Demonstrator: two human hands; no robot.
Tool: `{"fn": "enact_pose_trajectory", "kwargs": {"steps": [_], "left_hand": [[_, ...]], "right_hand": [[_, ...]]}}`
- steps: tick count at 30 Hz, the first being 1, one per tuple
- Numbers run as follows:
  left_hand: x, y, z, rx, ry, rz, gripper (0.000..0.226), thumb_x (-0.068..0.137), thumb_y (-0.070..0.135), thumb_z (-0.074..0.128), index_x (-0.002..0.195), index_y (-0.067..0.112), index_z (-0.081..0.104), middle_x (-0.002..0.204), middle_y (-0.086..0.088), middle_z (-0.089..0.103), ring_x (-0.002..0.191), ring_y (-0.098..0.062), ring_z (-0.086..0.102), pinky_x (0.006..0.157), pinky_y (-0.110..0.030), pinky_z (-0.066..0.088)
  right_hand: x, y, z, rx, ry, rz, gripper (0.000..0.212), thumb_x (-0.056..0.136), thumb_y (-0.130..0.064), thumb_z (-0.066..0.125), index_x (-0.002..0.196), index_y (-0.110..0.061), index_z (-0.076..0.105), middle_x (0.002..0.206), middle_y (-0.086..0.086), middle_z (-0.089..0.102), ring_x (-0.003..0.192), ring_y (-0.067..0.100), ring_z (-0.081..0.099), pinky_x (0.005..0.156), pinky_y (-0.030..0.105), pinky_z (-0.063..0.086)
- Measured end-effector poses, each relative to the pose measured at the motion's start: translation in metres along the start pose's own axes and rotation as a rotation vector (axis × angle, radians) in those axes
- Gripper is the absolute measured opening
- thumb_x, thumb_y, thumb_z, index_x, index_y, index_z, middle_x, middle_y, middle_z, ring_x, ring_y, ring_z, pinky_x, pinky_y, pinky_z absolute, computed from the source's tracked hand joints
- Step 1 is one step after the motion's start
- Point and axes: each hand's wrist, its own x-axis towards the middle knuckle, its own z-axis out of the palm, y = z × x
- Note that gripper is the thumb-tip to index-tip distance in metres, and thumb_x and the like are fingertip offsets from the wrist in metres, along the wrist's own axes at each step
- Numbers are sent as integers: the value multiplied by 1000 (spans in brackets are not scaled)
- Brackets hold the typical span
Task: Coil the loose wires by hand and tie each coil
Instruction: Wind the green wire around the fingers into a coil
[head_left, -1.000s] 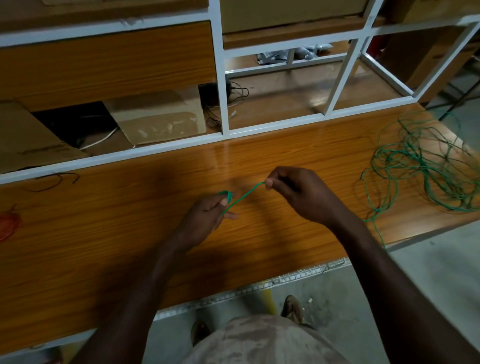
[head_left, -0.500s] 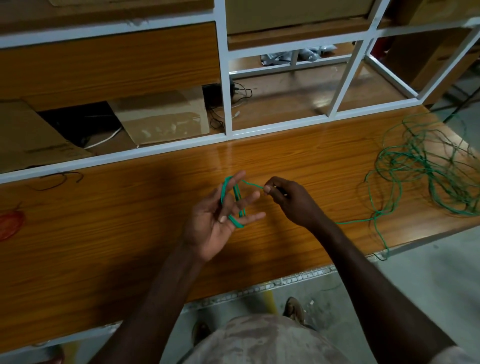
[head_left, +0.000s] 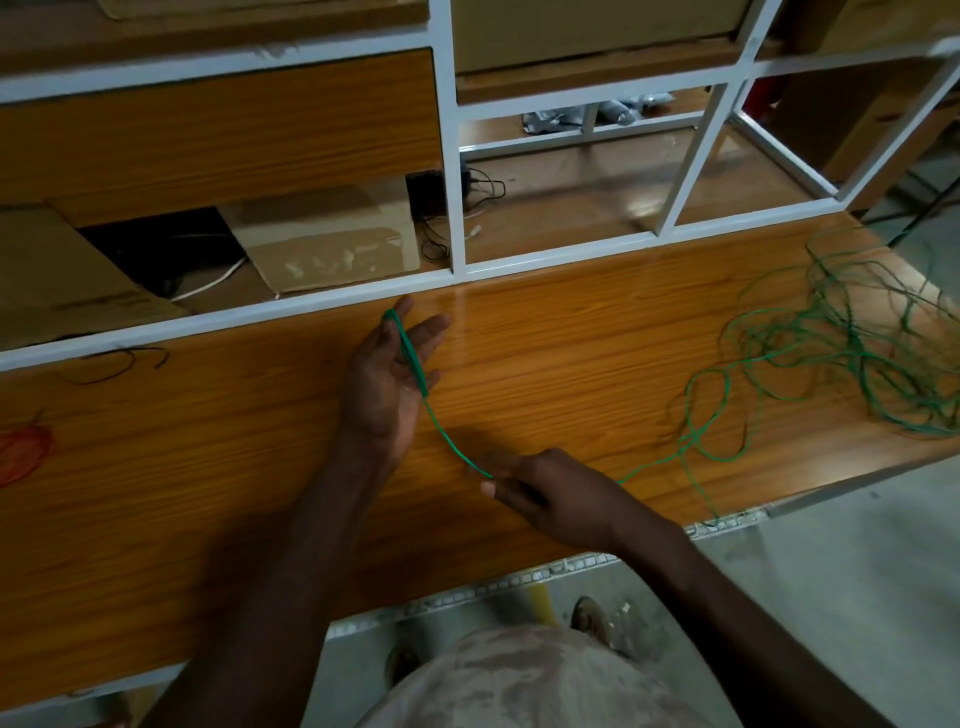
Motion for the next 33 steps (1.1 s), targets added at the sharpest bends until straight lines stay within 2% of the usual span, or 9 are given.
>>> {"fn": "enact_pose_trajectory", "kwargs": {"steps": [5, 7, 9, 12, 14, 17, 20, 25, 33], "left_hand": [[9, -7, -18, 694, 49, 233, 42, 118, 26, 34, 157, 18, 47, 100, 5, 82, 84, 13, 61, 81, -1, 40], [9, -10, -26, 883, 13, 221, 40, 117, 20, 36, 147, 8, 59, 113, 10, 77, 83, 19, 58, 81, -3, 41], [6, -11, -32, 947, -55, 148, 39, 117, 21, 37, 141, 6, 64, 123, 5, 75, 97, 16, 60, 109, -23, 43], [-4, -13, -35, 988, -209, 89, 38, 117, 23, 38, 116, 15, 75, 105, -20, 78, 94, 10, 62, 111, -35, 42], [-10, -16, -33, 911, -338, 34, 42, 114, 28, 39, 97, 15, 75, 89, -27, 75, 93, -5, 67, 112, -41, 43], [-24, -22, -22, 599, -520, -69, 42, 110, 25, 40, 128, -4, 65, 54, -16, 59, 84, -43, 73, 114, -43, 50], [-39, -22, -10, 345, -563, -184, 40, 113, 18, 42, 143, -3, 57, 59, -16, 56, 107, -75, 56, 101, -33, 56], [-44, -17, -12, 95, -594, -341, 47, 114, 23, 33, 154, 3, 51, 60, -13, 58, 134, -51, 58, 117, -69, 36], [-44, -11, -2, -288, -489, -267, 56, 112, 28, 30, 160, 2, 38, 60, -6, 60, 142, -38, 55, 111, -79, 36]], "right_hand": [[-8, -8, -32, 8, 61, -33, 16, 109, -35, 60, 104, -27, 73, 67, -11, 58, 58, -1, 52, 58, 26, 34], [-10, -9, -48, 27, 103, -41, 16, 109, -33, 61, 95, -31, 69, 65, -9, 54, 56, 3, 49, 57, 25, 34], [-10, -6, -65, 43, 160, -33, 14, 109, -33, 60, 98, -29, 68, 63, -5, 55, 53, 6, 46, 54, 26, 32], [-4, 4, -89, -3, 297, -4, 11, 111, -28, 58, 108, -29, 69, 61, 3, 57, 49, 9, 43, 50, 28, 30], [6, 10, -101, -15, 398, 11, 11, 111, -26, 58, 111, -25, 69, 62, 3, 57, 50, 11, 45, 51, 25, 30], [23, 20, -112, -25, 490, 29, 13, 111, -29, 58, 113, -22, 69, 64, 5, 58, 57, 17, 50, 54, 24, 33], [39, 35, -108, -36, 500, 39, 14, 111, -34, 56, 115, -26, 66, 68, 7, 61, 58, 17, 53, 55, 26, 37], [56, 54, -89, -9, 482, 72, 11, 111, -34, 55, 110, -28, 64, 71, 9, 64, 63, 21, 58, 62, 39, 44], [56, 59, -37, 70, 363, 98, 10, 111, -29, 55, 109, -25, 63, 73, 8, 65, 65, 15, 59, 66, 38, 45]]}}
